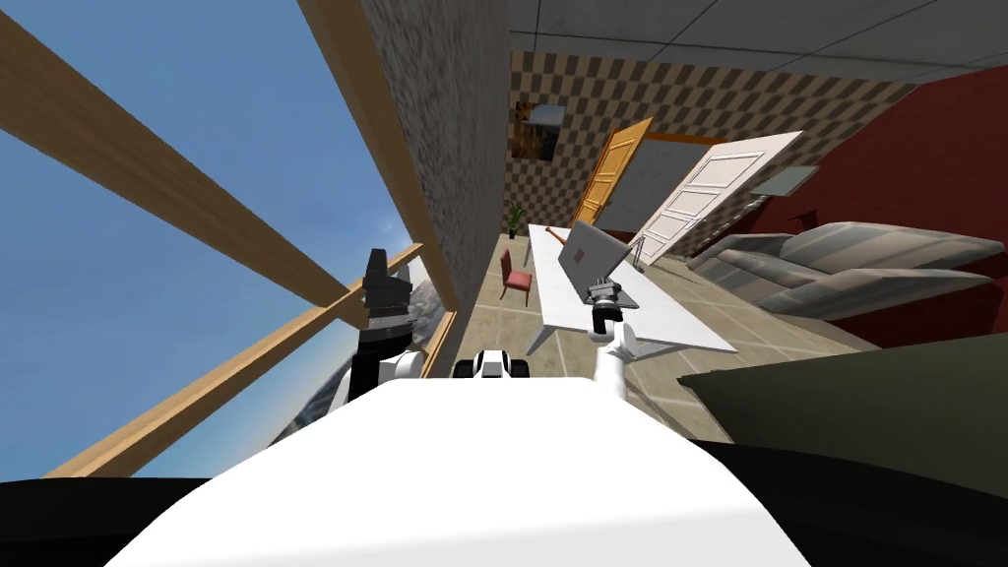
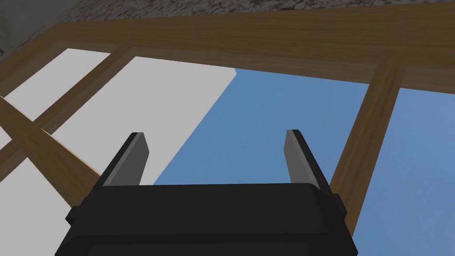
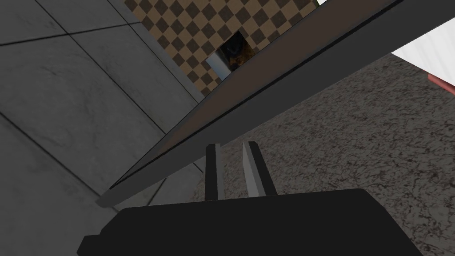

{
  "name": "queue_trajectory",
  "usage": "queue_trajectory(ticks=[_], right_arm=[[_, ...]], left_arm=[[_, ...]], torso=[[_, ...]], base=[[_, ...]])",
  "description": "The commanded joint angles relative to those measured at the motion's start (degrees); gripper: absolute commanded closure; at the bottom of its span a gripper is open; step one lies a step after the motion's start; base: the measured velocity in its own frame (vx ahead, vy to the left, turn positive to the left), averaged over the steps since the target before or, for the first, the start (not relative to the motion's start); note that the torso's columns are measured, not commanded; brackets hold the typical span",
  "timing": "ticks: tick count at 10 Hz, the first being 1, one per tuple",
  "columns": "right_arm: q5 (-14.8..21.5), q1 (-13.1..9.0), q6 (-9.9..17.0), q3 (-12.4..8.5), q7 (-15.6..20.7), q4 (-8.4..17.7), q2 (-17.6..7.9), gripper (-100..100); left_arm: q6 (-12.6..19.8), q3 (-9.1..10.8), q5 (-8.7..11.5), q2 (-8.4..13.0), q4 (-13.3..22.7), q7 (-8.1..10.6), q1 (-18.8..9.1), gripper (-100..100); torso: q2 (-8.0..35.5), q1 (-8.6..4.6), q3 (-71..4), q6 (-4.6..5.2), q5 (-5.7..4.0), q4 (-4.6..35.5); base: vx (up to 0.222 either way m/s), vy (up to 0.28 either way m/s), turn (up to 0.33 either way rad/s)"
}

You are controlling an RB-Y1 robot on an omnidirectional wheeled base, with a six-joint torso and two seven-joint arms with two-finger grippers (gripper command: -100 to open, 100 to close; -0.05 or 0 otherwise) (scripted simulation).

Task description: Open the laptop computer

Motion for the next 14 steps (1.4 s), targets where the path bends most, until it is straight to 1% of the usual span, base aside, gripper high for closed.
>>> queue_trajectory(ticks=[1, 4, 5, 6, 9, 10, 11, 12, 13, 14], right_arm=[[-1.9, 3.2, -2.9, 2.2, -2.8, -0.8, -3.0, 100], [-4.2, 6.9, -6.1, 4.3, -5.8, -1.7, -6.4, 100], [-3.7, 6.1, -5.3, 3.8, -5.0, -1.5, -5.6, 100], [-3.8, 6.2, -5.4, 4.7, -6.4, -1.2, -7.2, -100], [-3.9, 6.1, -5.2, 6.2, -8.6, -0.5, -10.1, -100], [-3.9, 6.1, -5.4, 5.8, -7.9, -0.6, -9.4, -100], [-4.0, 5.7, -4.3, 6.1, -9.4, -0.1, -11.1, -100], [-3.9, 6.0, -4.7, 6.2, -8.9, -0.5, -10.7, -100], [-3.9, 6.0, -4.5, 6.2, -9.2, -0.5, -10.8, 100], [-4.9, 5.3, -3.5, 6.9, -11.0, 0.7, -11.9, 100]], left_arm=[[0.0, 0.0, 0.0, 0.0, 0.0, 0.0, 0.0, 0], [0.0, 0.0, 0.0, 0.0, 0.0, 0.0, 0.0, 0], [0.0, -0.13, 0.0, 0.0, 0.0, 0.02, 0.1, 0], [0.0, -0.23, 0.0, 0.0, 0.0, 0.02, 0.1, 0], [-0.1, -0.26, 0.0, 0.0, 0.0, 0.02, 0.0, 0], [-0.1, -0.26, 0.0, 0.0, 0.0, 0.02, 0.0, 0], [-0.1, -0.26, 0.0, 0.0, 0.0, 0.02, 0.1, 0], [-0.1, -0.27, 0.0, 0.0, 0.0, 0.02, 0.1, 0], [-0.1, -0.27, 0.0, 0.0, 0.0, 0.02, 0.1, 0], [-0.1, -0.27, 0.0, 0.0, 0.0, 0.02, 0.1, 0]], torso=[[0.1, -0.17, 0.0, 0.1, -0.06, 0.0], [0.3, -0.17, 0.2, 0.24, -0.06, 0.1], [0.1, 0.09, 0.1, 0.26, 0.01, 0.1], [0.2, 0.04, 0.1, 0.19, 0.0, 0.1], [0.5, -0.22, 0.3, 0.26, -0.07, 0.2], [0.5, -0.12, 0.3, 0.26, -0.04, 0.1], [0.2, 0.06, 0.2, 0.26, 0.01, 0.1], [0.0, 0.07, 0.0, 0.22, 0.03, 0.0], [0.1, 0.0, 0.1, 0.25, -0.01, 0.0], [0.3, -0.08, 0.2, 0.26, -0.02, 0.1]], base=[[0.116, 0.146, -0.212], [0.118, 0.126, -0.247], [0.035, 0.045, -0.068], [-0.028, -0.058, 0.067], [-0.077, -0.089, 0.052], [-0.045, -0.037, 0.01], [0.041, -0.012, 0.055], [0.027, -0.008, 0.017], [0.0, 0.0, 0.0], [-0.02, -0.015, 0.031]])
